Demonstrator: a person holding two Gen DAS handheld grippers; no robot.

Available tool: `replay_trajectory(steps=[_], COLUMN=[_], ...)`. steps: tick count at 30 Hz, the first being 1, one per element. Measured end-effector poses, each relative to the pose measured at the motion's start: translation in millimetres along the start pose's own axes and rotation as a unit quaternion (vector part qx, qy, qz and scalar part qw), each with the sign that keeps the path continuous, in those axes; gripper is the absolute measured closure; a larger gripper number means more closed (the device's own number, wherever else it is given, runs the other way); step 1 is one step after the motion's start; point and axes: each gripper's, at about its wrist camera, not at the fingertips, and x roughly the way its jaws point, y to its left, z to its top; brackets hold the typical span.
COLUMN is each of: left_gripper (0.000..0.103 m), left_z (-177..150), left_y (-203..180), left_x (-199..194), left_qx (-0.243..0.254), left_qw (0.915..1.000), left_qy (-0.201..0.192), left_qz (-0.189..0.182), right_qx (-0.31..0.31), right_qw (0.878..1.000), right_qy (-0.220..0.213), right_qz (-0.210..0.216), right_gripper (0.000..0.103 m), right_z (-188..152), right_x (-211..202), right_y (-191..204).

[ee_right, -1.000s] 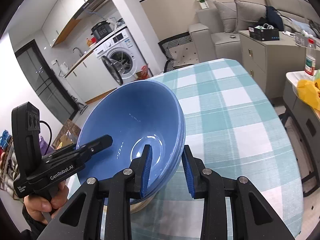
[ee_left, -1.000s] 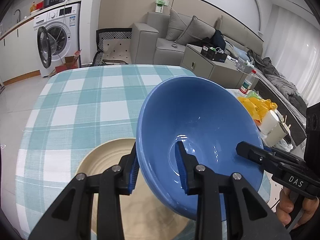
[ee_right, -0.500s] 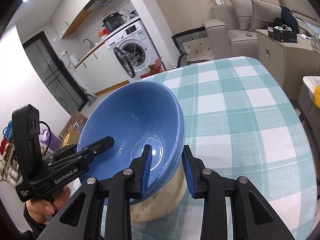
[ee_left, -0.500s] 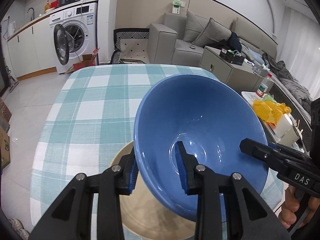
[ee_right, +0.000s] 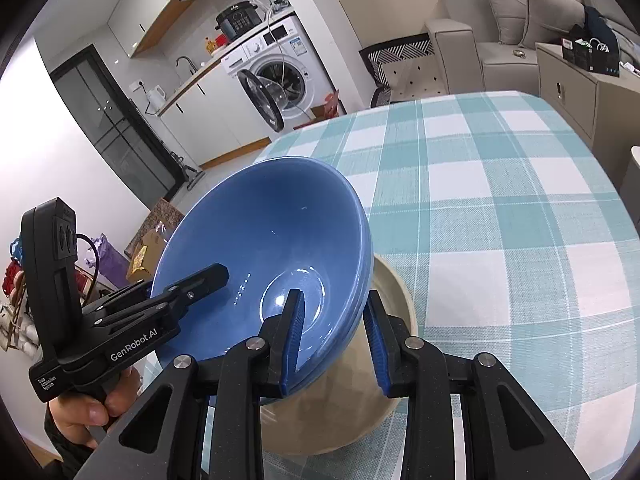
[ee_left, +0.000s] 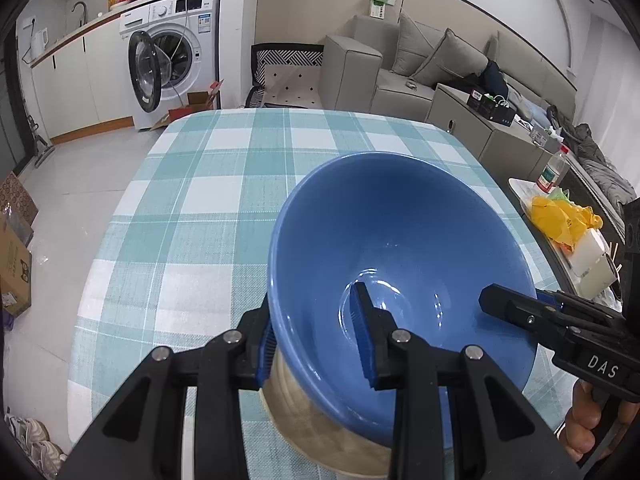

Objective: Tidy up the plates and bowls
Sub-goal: 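Lift and carry the nested blue bowls with both tools over the beige plates, then lower the nested bowls onto the beige plate stack and open both tools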

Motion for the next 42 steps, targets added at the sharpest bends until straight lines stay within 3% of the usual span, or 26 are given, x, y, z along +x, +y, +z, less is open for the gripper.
replay_trajectory(steps=[30, 33, 36, 39, 41, 42], left_gripper=[0.069, 0.063, 0.045, 0.041, 0.017, 0.012], left_z=[10.2, 10.2, 9.2, 7.6, 4.3, 1.9], left_y=[1.1, 3.4, 6.5, 6.1, 4.1, 3.4], left_x=[15.3, 14.9, 4.4, -8.5, -18.1, -23.0], left_qx=[0.011, 0.006, 0.005, 0.018, 0.031, 0.037], left_qw=[0.9999, 0.9999, 0.9999, 0.9997, 0.9991, 0.9986], left_qy=[-0.001, 0.007, 0.0, -0.015, -0.029, -0.039], left_qz=[0.001, -0.01, -0.01, -0.003, 0.002, 0.004], right_qx=[-0.008, -0.01, -0.023, -0.041, -0.053, -0.059], right_qw=[1.0, 1.0, 0.999, 0.999, 0.998, 0.998], right_qy=[0.001, 0.002, -0.005, -0.005, -0.013, -0.017], right_qz=[-0.012, -0.003, -0.025, -0.03, -0.026, -0.024], right_gripper=[0.069, 0.057, 0.052, 0.035, 0.025, 0.023], right_z=[13.0, 13.6, 13.7, 11.7, 8.0, 6.2], right_x=[6.8, 4.9, -2.7, -9.6, -15.8, -18.1], right_y=[1.9, -0.1, -1.3, -3.0, -3.3, -3.1])
